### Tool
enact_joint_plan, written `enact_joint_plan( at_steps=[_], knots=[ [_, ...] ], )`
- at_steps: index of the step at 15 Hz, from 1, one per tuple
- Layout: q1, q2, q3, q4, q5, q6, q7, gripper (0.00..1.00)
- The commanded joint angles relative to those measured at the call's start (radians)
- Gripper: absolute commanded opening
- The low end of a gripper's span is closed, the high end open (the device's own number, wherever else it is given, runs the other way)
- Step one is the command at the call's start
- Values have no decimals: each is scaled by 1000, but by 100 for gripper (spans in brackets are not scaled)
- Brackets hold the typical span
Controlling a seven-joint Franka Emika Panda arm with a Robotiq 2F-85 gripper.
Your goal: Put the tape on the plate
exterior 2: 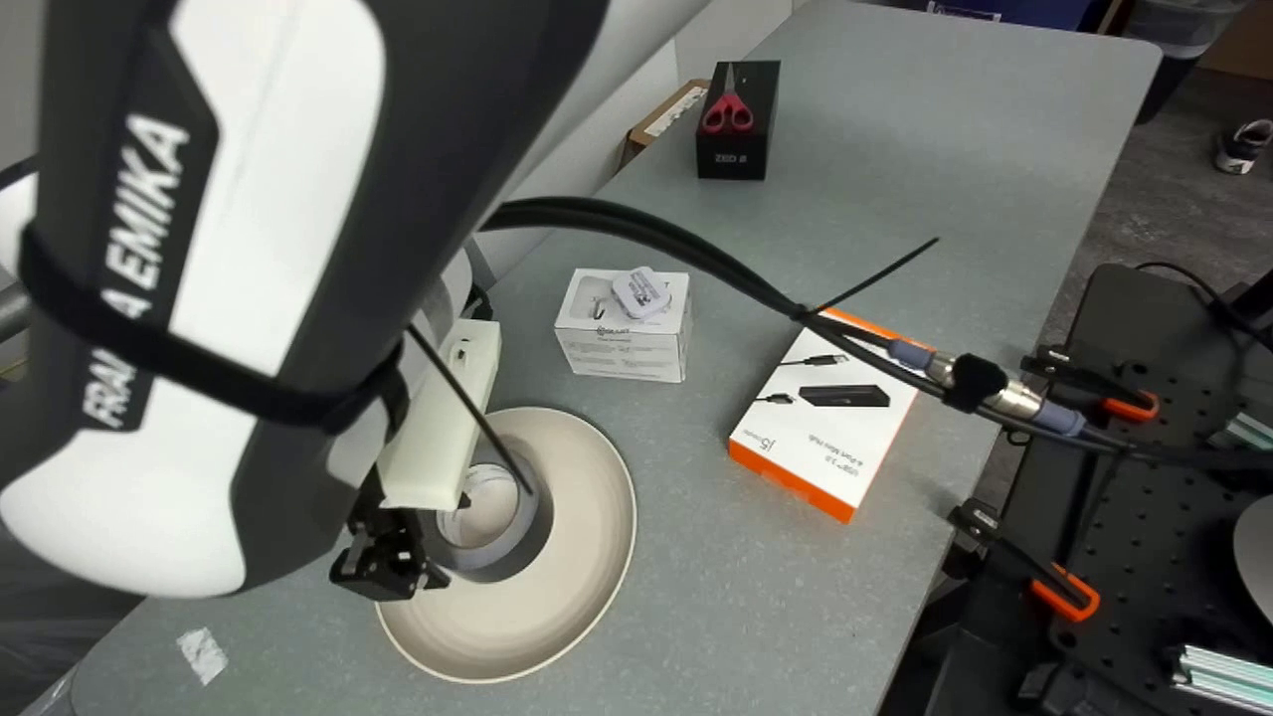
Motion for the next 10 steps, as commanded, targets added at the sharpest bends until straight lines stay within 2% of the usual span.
enact_joint_plan(
  at_steps=[1,5,6,10],
  knots=[
    [-17,3,16,38,14,-28,-27,100],
    [-35,-4,31,50,36,-37,-47,100],
    [-6,1,3,31,6,-3,-3,100],
    [-15,-1,11,34,13,-3,-15,100]
  ],
)
